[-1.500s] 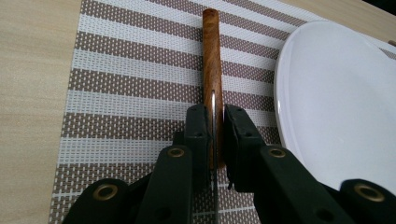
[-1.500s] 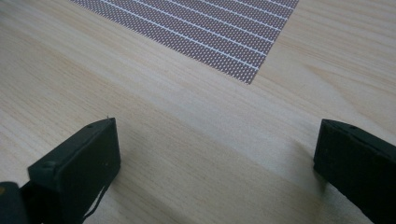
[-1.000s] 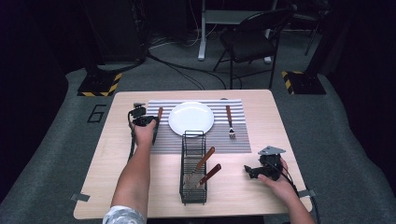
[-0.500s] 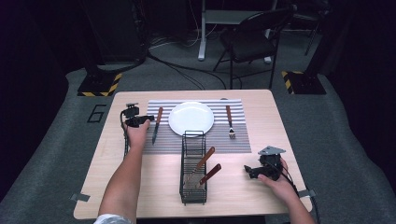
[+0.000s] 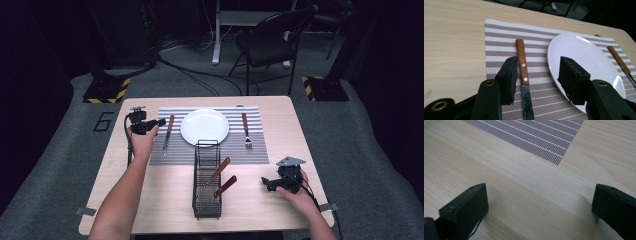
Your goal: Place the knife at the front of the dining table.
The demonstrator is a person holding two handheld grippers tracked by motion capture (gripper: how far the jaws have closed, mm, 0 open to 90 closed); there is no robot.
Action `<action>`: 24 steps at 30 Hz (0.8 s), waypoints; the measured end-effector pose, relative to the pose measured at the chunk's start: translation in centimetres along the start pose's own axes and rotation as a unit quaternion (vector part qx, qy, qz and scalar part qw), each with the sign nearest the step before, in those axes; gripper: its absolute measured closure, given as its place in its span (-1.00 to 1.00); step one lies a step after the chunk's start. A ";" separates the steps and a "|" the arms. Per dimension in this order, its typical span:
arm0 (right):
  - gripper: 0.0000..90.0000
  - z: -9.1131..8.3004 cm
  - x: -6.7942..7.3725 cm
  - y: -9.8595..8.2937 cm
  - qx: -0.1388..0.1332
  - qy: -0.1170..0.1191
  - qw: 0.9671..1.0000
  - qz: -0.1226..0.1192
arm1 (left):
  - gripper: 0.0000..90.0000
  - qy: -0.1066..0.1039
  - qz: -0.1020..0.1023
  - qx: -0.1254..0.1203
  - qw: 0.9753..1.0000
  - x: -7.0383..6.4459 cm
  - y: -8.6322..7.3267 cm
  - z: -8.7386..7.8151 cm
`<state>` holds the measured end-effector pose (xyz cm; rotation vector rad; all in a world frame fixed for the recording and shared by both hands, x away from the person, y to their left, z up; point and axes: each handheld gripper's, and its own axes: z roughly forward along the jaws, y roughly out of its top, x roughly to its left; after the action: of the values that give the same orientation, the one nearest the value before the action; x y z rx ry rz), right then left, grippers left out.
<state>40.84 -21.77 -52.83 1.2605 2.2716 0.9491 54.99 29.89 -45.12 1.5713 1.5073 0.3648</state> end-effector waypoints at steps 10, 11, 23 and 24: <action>-1.00 0.0 0.0 0.0 0.000 0.000 1.000 -0.001 | 0.01 -0.009 0.045 -0.016 0.999 -0.5 -0.1 -3.7; -1.00 0.0 0.0 0.0 0.000 0.000 1.000 0.001 | 0.00 -0.011 0.047 -0.020 0.999 -0.5 -0.1 -4.1; -1.00 0.0 0.0 0.0 0.000 0.000 1.000 0.001 | -0.07 -0.019 0.095 -0.047 0.994 -0.7 -1.1 -9.3; -1.00 0.0 0.0 0.0 0.000 0.000 1.000 0.001 | -0.07 -0.022 0.101 -0.046 0.994 -0.7 -1.3 -9.6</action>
<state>40.84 -21.76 -52.84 1.2631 2.2706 0.9486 46.87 32.80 -40.56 1.6522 1.2838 0.5050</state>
